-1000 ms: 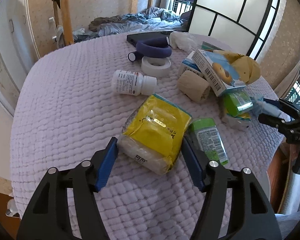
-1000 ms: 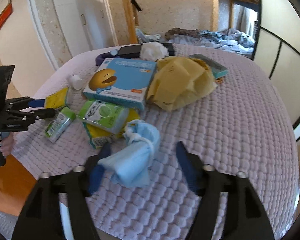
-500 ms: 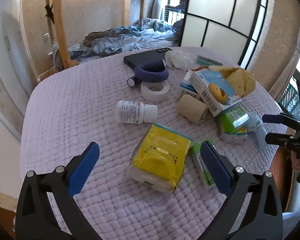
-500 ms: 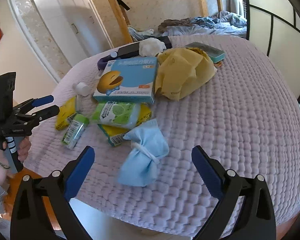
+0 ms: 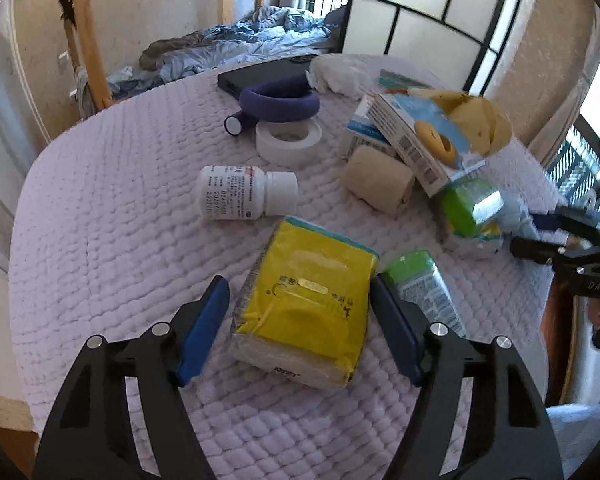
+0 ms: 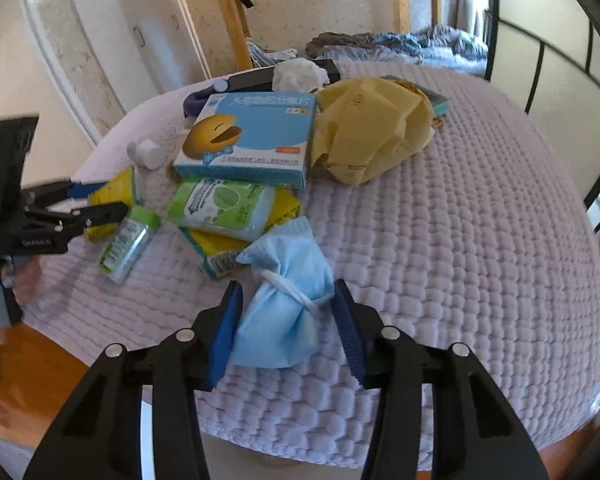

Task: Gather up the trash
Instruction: 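Grasp the yellow tissue pack with the left gripper while the right grasps the blue cloth, then carry the yellow tissue pack and blue cloth off the bed over the white bin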

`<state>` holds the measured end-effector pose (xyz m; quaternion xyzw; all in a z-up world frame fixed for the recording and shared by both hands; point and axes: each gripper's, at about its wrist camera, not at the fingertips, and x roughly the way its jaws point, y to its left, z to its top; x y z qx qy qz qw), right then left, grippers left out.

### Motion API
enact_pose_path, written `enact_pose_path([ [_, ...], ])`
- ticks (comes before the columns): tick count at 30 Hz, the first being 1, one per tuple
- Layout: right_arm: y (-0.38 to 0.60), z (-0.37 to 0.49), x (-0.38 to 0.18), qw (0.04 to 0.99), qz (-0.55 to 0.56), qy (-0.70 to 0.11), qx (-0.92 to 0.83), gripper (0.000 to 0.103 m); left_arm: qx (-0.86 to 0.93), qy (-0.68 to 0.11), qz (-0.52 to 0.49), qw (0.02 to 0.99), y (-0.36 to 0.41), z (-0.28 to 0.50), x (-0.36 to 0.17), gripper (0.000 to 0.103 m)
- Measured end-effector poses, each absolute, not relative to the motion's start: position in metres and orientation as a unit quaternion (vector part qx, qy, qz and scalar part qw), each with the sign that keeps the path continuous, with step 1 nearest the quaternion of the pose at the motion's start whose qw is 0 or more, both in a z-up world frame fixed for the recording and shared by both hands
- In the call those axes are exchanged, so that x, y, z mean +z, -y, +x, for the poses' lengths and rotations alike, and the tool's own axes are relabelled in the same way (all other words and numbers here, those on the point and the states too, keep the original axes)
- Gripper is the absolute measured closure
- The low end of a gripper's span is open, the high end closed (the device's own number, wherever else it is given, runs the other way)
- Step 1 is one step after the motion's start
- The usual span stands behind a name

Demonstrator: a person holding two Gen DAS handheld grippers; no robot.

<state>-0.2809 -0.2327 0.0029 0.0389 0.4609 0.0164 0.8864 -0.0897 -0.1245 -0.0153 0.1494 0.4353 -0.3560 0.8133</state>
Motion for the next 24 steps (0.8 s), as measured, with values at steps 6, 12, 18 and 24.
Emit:
enact_pose_path([
  [6,0.224,-0.284,0.005,0.894,0.024,-0.447,0.013,0.066,-0.347,-0.423,0.166,0.82,0.125,-0.097,-0.014,0.042],
  [12,0.233,-0.288,0.018,0.902,0.039,-0.429,0.011,0.068,-0.323,-0.421,0.133,0.837,0.112,-0.102,-0.006,0.044],
  [18,0.241,-0.289,0.022,0.903,0.046,-0.428,0.013,0.068,-0.306,-0.428,0.107,0.844,0.105,-0.11,-0.003,0.044],
  [24,0.24,-0.296,0.028,0.903,0.048,-0.426,0.017,0.068,-0.285,-0.436,0.081,0.85,0.098,-0.119,0.001,0.044],
])
